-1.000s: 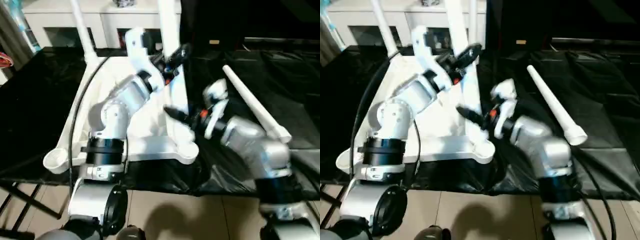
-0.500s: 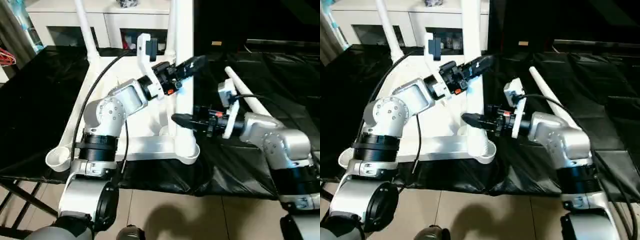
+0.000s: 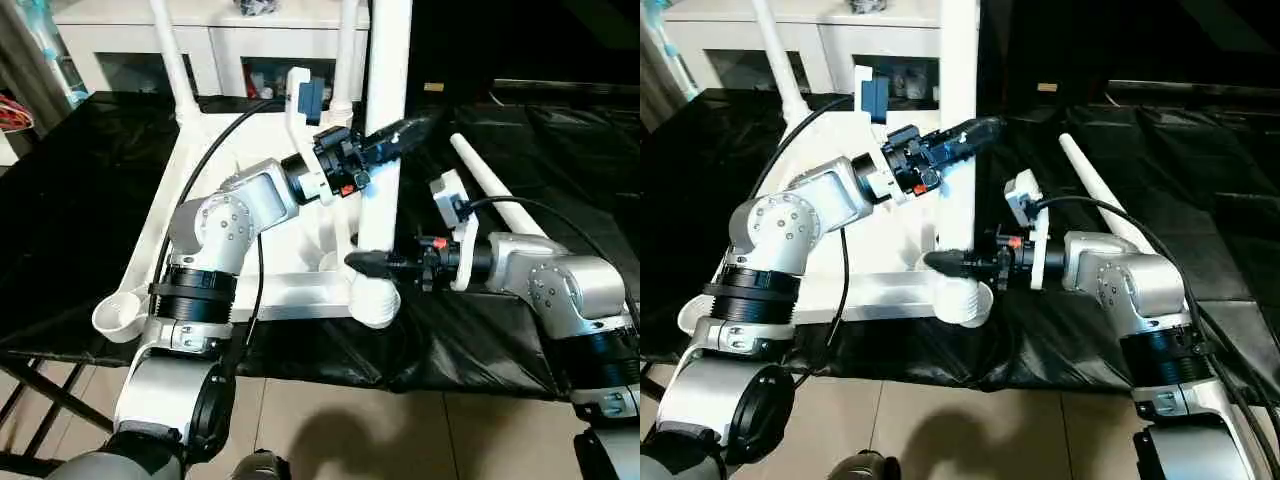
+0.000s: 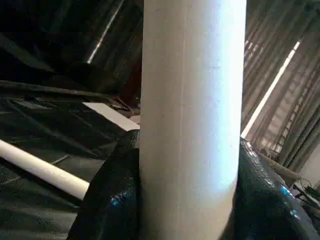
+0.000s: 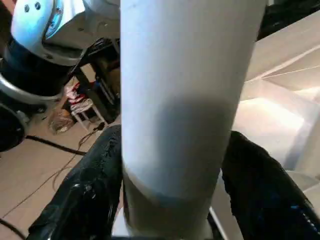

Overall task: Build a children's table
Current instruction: Pick table leg

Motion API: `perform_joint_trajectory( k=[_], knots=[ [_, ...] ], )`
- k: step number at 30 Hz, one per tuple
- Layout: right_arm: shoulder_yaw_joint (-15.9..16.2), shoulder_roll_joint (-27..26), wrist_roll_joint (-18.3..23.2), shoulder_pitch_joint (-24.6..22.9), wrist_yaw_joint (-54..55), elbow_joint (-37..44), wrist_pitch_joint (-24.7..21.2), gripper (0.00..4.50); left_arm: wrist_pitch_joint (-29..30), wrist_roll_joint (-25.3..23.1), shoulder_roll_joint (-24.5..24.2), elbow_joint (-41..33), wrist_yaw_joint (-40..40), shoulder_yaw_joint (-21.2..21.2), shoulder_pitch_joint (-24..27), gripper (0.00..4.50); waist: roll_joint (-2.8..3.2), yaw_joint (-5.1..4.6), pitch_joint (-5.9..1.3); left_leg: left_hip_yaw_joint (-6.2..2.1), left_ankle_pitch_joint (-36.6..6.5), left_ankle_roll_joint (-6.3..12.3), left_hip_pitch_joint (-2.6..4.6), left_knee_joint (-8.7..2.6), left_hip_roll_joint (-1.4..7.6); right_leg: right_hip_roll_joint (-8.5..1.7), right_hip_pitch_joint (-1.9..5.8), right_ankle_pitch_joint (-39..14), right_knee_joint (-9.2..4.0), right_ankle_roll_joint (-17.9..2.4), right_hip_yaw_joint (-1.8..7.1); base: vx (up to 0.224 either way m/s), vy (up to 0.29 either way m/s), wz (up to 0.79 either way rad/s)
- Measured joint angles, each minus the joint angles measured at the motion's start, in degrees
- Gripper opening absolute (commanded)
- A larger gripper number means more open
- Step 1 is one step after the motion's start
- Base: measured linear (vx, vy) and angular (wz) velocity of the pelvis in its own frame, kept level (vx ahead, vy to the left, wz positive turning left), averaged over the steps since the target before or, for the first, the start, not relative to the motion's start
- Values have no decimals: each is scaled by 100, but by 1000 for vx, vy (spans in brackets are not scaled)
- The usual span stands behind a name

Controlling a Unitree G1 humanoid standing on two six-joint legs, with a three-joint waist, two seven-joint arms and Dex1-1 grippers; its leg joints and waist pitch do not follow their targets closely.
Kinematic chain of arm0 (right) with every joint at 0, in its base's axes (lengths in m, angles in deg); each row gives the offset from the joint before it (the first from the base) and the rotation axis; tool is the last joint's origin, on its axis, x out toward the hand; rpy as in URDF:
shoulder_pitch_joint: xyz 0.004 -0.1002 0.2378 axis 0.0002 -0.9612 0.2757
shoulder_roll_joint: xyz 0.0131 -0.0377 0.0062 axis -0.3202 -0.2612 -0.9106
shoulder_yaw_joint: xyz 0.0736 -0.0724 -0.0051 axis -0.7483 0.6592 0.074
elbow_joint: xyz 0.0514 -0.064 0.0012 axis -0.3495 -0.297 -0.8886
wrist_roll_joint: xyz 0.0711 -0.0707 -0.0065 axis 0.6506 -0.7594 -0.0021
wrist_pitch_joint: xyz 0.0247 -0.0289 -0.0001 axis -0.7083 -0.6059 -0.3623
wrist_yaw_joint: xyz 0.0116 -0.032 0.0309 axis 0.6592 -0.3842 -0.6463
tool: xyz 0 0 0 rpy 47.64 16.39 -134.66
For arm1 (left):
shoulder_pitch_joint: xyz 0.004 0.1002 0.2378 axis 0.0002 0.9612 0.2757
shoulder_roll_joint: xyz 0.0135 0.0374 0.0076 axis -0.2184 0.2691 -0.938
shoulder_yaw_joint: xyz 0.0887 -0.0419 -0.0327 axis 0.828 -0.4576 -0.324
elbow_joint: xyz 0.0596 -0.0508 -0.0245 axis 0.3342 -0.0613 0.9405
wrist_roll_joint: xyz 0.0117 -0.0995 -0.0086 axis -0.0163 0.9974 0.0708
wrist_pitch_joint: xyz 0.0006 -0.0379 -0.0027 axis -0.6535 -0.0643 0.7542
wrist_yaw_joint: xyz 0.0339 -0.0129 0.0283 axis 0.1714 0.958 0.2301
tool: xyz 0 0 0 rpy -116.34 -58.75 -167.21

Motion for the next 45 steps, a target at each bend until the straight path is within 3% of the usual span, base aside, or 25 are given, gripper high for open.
perform_joint_trajectory(
  k=[7,8,15,33,34,45],
  knots=[
    [8,-1,4,102,-85,-59,0,301,32,1,-11,-89,122,74,2,181,-1,51,0,0,0,0,0,3,1,0,0,0,3,0,0,0,0,0],
    [10,-1,4,102,-96,-63,0,273,37,1,-12,-89,126,74,3,181,-1,55,0,0,0,0,0,4,1,0,-1,0,5,0,0,0,0,0],
    [121,40,14,99,-231,-56,-76,219,39,-1,-31,-88,178,83,3,181,-1,63,0,0,0,0,0,13,2,0,-1,0,13,0,1,0,0,0],
    [190,30,-49,92,-215,-62,29,218,35,-10,-93,-88,238,168,3,181,0,63,0,-1,0,0,2,26,4,0,-2,0,31,0,2,0,0,0],
    [197,30,-60,92,-220,-62,41,200,35,-13,-95,-88,241,174,3,181,0,62,0,-1,0,0,2,26,4,0,-2,0,31,0,2,0,0,0],
    [220,21,-68,92,-264,-120,82,189,41,-23,-111,-82,243,191,5,181,-1,62,0,0,0,0,2,26,5,0,-2,0,32,0,2,0,0,0]
  ],
)
